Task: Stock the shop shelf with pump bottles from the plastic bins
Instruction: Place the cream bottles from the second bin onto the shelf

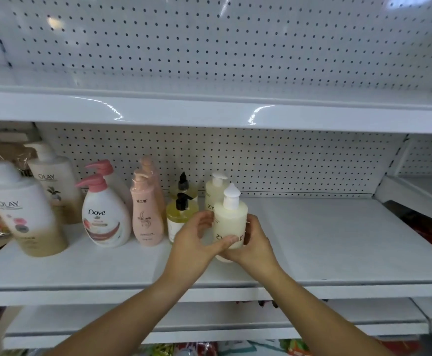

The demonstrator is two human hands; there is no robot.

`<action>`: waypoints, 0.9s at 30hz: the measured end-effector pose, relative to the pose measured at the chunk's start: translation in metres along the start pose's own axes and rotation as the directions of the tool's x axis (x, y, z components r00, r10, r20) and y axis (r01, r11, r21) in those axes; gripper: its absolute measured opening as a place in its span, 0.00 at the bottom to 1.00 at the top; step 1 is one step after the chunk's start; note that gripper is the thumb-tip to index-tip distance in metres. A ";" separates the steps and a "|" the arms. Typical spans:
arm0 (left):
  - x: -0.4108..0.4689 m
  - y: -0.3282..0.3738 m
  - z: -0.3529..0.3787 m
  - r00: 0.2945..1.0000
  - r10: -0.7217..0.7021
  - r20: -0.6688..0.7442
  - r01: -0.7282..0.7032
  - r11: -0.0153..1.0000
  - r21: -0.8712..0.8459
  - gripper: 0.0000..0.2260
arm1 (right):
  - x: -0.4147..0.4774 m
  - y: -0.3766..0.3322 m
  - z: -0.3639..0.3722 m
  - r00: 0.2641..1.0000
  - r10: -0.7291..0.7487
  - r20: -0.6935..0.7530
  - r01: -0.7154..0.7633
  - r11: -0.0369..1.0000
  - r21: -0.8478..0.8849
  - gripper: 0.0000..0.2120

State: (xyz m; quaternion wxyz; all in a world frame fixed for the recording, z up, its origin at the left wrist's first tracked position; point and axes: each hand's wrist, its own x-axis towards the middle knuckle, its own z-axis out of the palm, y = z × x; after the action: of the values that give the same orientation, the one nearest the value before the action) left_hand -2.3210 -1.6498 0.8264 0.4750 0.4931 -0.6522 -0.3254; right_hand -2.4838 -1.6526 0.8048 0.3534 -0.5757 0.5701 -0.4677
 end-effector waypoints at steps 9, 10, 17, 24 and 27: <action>0.044 -0.003 -0.052 0.945 0.327 0.019 -0.301 0.844 0.444 0.27 | 0.048 0.023 0.010 0.996 0.036 0.086 -0.032 0.998 -0.047 0.40; 0.048 -0.006 -0.052 0.946 0.323 0.025 -0.298 0.837 0.459 0.27 | 0.053 0.026 0.011 0.996 0.042 0.083 -0.038 0.998 -0.051 0.39; 0.063 -0.028 -0.044 0.954 0.283 0.095 -0.289 0.796 0.533 0.31 | 0.071 0.038 0.027 0.998 0.060 0.035 -0.059 0.997 -0.044 0.39; 0.070 -0.040 -0.041 0.946 0.304 0.113 -0.312 0.755 0.577 0.29 | 0.072 0.042 0.033 0.998 0.060 0.023 -0.059 0.998 -0.026 0.37; 0.072 -0.044 -0.041 0.940 0.321 0.112 -0.324 0.743 0.586 0.28 | 0.072 0.040 0.036 0.998 0.061 0.032 -0.060 0.998 -0.032 0.38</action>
State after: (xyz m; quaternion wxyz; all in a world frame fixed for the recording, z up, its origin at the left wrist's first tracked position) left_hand -2.2721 -1.7296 0.8220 0.3436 0.4962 -0.7971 -0.0180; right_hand -2.4695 -1.7320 0.7657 0.3678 -0.5713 0.5883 -0.4384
